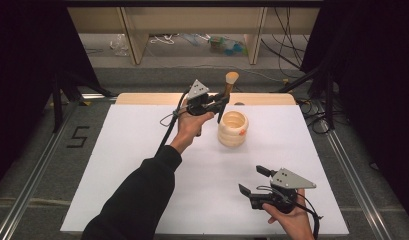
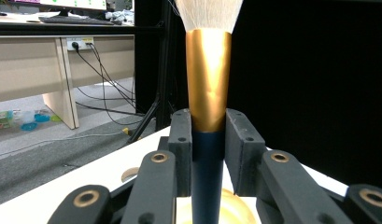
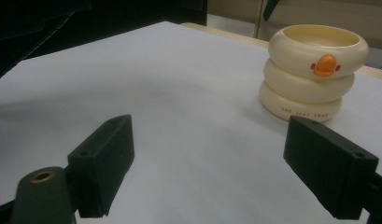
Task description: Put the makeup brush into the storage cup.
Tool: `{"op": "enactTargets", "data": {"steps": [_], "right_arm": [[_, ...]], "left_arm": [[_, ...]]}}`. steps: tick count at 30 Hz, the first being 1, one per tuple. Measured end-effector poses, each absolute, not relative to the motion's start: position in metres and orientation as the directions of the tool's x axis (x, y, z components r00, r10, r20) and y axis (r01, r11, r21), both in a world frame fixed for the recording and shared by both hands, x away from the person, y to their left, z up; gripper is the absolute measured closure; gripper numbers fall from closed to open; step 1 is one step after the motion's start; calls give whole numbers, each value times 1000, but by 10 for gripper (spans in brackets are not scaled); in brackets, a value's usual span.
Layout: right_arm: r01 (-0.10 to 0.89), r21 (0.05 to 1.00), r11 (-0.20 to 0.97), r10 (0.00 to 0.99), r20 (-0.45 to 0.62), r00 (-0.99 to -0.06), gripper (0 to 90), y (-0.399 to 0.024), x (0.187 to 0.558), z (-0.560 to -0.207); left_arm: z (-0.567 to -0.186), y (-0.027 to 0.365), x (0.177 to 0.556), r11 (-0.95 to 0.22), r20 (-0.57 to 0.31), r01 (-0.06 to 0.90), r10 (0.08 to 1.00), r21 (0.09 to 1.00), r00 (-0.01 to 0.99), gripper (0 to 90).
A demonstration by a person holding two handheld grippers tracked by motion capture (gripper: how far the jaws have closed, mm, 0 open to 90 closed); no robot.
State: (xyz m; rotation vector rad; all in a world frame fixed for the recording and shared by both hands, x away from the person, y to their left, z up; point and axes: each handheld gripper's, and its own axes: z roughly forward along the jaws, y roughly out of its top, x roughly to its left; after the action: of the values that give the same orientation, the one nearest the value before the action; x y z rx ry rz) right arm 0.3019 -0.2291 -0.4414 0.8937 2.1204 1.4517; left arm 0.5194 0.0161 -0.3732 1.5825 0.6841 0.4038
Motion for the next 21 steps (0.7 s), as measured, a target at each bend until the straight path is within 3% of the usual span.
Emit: {"op": "enactTargets", "data": {"steps": [21], "right_arm": [[288, 928, 237, 706, 39, -707, 171, -227, 301, -442]], "left_arm": [[-381, -5, 535, 17, -164, 201, 652, 979, 740, 739]]}}
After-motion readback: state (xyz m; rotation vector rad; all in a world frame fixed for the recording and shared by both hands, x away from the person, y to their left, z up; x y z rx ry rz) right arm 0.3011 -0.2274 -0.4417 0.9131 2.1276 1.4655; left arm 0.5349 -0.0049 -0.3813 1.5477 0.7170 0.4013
